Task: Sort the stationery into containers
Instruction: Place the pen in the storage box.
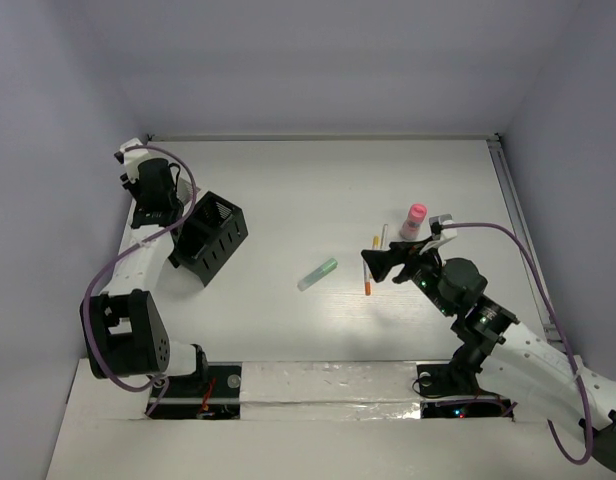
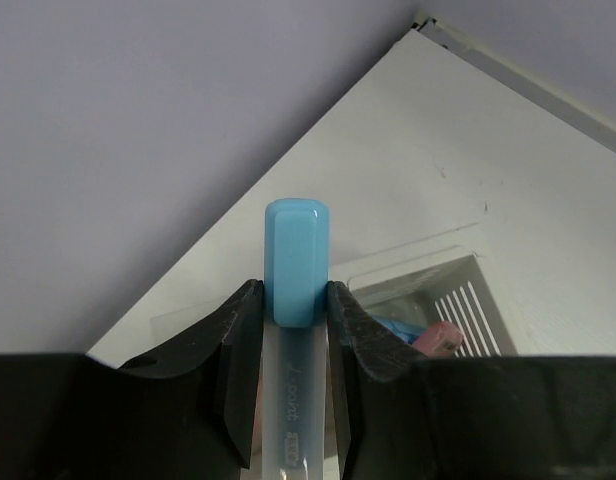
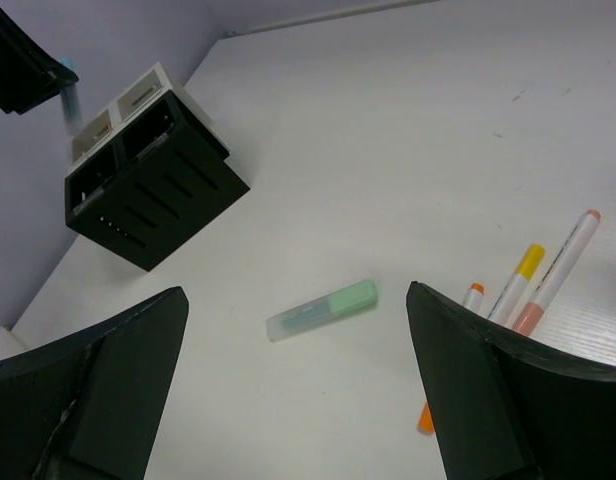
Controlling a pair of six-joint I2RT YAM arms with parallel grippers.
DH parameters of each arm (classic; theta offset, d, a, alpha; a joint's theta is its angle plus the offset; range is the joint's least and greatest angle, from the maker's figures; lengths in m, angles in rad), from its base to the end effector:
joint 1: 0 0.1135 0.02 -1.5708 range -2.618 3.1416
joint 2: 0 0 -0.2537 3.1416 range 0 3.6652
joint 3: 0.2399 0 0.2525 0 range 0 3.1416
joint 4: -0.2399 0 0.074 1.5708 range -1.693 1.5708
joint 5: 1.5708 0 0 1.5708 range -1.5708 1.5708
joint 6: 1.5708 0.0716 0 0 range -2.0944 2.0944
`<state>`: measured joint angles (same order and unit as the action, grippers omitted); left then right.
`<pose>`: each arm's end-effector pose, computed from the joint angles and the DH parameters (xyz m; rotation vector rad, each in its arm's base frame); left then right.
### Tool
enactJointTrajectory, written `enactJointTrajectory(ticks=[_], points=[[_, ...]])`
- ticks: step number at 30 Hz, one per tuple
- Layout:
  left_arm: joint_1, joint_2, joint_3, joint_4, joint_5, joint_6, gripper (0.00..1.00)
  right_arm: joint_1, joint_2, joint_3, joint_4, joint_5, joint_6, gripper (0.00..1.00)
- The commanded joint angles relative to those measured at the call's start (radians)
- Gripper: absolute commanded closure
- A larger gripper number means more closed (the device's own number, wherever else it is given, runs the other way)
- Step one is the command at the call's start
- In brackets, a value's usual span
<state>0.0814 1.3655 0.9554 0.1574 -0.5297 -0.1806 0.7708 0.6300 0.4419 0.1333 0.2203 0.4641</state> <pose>0.3445 0.0644 0.2852 -0.5993 1.7048 0.4111 0.1621 0.1357 0.2682 -0.0823 1.6781 0.7652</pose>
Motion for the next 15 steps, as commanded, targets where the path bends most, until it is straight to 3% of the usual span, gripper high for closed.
enactJointTrajectory(ticks=[1,15], points=[[0.011,0.004,-0.006,0.102,-0.036,0.047,0.82,-0.005,-0.01,0.009,0.037,0.007,-0.007,0.04],[0.04,0.081,-0.023,0.168,-0.059,0.092,0.81,-0.005,0.002,0.003,0.048,0.019,-0.013,0.04]])
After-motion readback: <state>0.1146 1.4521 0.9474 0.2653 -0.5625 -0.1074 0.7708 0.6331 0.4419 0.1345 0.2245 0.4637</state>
